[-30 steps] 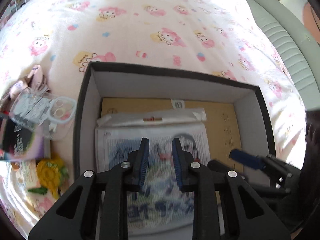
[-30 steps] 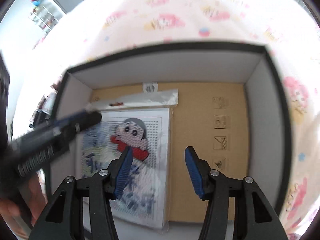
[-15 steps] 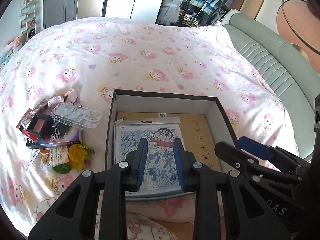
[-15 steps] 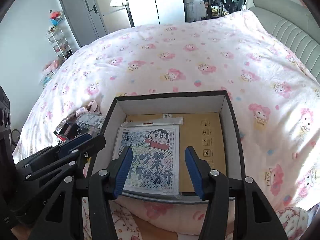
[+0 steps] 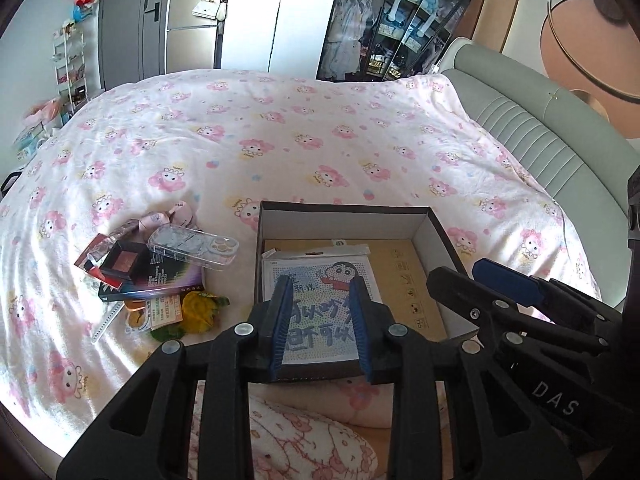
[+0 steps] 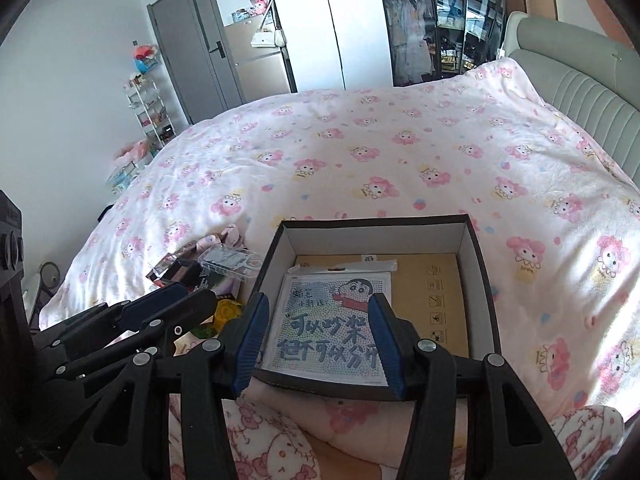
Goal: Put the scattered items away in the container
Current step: 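Press the bag flat in the box, then lift the left gripper away, then reach the left gripper to the pile and grasp the black Smart Devil box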
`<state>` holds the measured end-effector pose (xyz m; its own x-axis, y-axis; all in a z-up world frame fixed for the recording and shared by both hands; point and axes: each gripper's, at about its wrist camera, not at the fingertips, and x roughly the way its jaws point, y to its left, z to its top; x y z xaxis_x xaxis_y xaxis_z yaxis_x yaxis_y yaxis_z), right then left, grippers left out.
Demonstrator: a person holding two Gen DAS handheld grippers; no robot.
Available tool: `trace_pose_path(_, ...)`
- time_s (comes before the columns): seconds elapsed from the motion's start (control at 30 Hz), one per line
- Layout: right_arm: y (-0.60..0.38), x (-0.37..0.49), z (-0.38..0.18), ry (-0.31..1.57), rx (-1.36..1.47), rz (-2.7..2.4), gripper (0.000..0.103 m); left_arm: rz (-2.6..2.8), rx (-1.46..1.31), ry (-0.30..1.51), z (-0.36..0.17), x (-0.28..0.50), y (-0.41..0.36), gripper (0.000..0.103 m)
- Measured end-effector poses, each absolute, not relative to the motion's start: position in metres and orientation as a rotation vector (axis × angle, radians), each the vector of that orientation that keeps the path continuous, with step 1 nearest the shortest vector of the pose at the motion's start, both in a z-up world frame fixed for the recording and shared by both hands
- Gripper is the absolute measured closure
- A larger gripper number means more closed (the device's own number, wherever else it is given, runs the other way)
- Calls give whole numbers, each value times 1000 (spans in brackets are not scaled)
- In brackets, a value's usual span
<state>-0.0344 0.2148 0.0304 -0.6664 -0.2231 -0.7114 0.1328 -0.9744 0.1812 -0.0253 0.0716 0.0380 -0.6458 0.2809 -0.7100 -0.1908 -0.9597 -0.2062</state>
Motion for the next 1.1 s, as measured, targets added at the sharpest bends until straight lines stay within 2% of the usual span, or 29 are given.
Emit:
trace_pose_path(0.3, 159, -39, 6, -42, 1272, -2564, 54, 2650, -1286, -225, 4, -20, 25, 77)
trace_pose_path(0.47, 122, -53, -12, -72, 1284, -2419, 54, 2676, -1337, -323, -9, -24, -20, 77)
trace_pose_path(0.53, 109, -64, -21, -111, 1289, -2343, 54, 2672, -1359, -371, -16, -28, -39, 75)
trace_pose_path(0.57, 106, -71, -26, -168, 1287, -2283, 54, 2663, -1364, -401, -20, -31, -48, 71)
trace_pose_path(0.67, 107, -102, -43, -355, 1356, -2113, 55, 2759, -1384, -434, -29, -42, -82, 70)
trace_pose_path(0.8, 95, -125, -41, -226, 1371, -2212, 55, 2730, -1427, -592, -51, -59, -130, 70)
trace_pose_path(1.0, 47, -157, -70, -194, 1482, -2111, 55, 2704, -1537, -717, -96, -82, -168, 70)
trace_pose_path(1.1, 23, -179, -98, -181, 1576, -2099, 55, 2695, -1590, -724, -117, -99, -180, 70)
